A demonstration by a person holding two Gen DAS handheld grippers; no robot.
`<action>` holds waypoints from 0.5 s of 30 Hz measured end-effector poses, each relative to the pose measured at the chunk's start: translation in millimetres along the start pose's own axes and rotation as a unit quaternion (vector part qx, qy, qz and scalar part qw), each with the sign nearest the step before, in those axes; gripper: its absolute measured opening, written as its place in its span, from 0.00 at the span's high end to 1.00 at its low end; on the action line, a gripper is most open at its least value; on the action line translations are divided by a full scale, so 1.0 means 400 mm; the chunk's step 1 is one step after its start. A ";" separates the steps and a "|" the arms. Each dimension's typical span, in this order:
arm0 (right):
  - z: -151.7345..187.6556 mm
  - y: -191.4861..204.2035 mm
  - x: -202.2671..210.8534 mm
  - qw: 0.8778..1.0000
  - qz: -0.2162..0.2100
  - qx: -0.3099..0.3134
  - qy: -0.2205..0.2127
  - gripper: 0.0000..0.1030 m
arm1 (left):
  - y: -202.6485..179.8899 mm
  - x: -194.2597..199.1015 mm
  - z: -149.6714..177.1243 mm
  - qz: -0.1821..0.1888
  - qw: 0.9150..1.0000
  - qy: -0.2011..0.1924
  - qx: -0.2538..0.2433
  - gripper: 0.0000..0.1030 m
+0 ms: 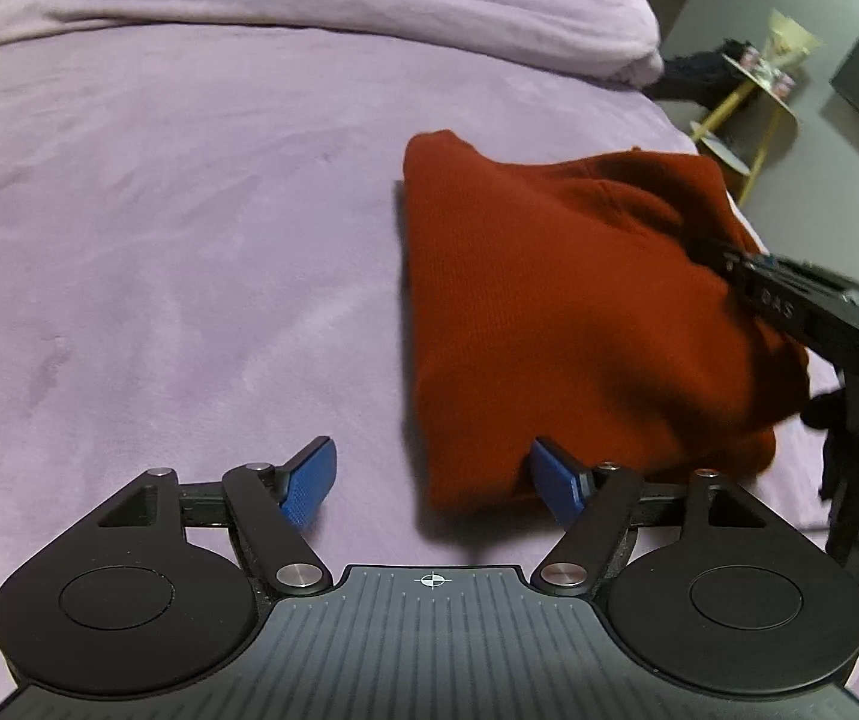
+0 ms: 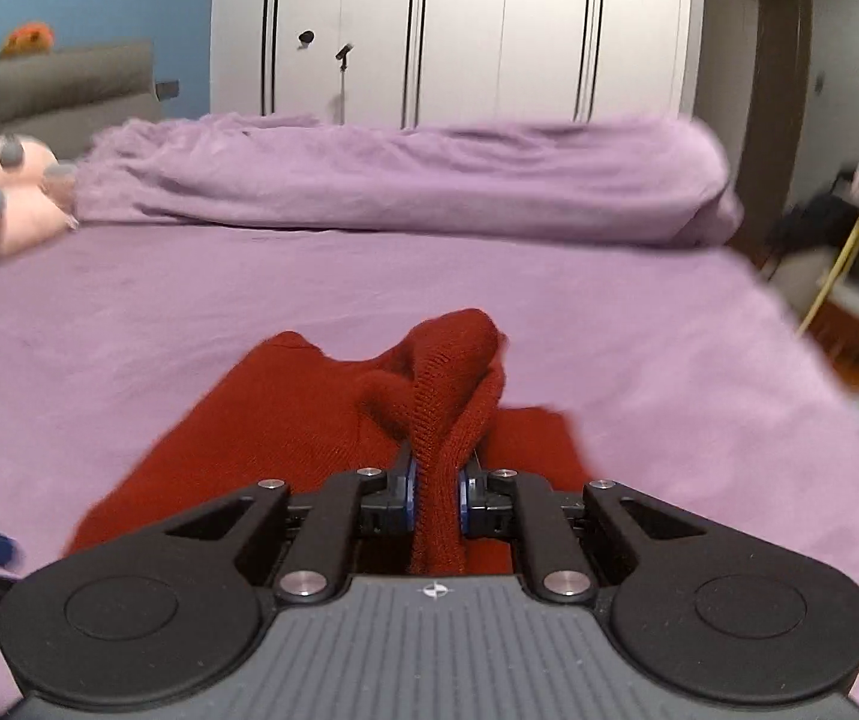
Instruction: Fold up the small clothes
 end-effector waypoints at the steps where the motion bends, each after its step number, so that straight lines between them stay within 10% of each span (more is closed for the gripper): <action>1: 0.012 -0.011 -0.006 1.000 0.006 0.000 0.009 0.89 | -0.006 -0.008 0.008 0.000 1.000 0.005 -0.004 0.25; 15: 0.140 -0.082 -0.051 0.996 0.046 -0.031 0.066 0.84 | -0.059 -0.104 0.033 -0.023 0.999 0.025 -0.004 0.27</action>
Point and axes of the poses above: each gripper's, at about its wrist camera, not at the fingertips, and x roughly against the way its jaws point, y to its left, z to its underside, the point moved 7 cm from there along -x, roughly the way its jaws point, and after that the axes turned 14 degrees about x, right-handed, at the moved point
